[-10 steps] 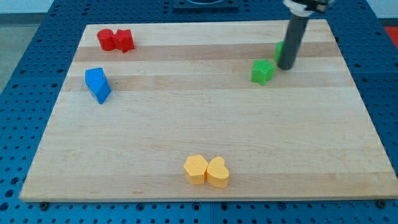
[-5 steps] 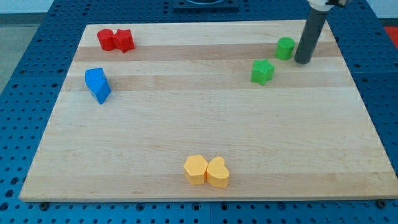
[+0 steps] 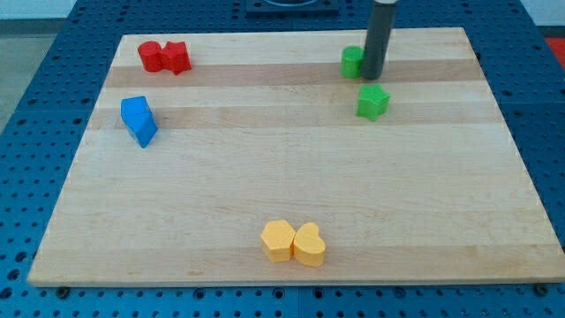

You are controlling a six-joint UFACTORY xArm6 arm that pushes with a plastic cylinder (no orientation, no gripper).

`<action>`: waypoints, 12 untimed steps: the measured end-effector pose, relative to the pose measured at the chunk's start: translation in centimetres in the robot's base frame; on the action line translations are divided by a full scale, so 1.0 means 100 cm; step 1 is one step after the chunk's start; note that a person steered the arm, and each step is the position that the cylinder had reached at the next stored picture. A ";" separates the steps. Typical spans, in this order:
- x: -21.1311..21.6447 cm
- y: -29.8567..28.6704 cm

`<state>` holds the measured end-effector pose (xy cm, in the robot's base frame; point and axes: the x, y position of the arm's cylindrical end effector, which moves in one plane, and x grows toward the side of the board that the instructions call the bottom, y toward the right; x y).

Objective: Move the green circle to top left

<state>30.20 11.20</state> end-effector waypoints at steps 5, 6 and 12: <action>-0.027 -0.037; -0.027 -0.060; -0.045 -0.128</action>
<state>25.65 -1.61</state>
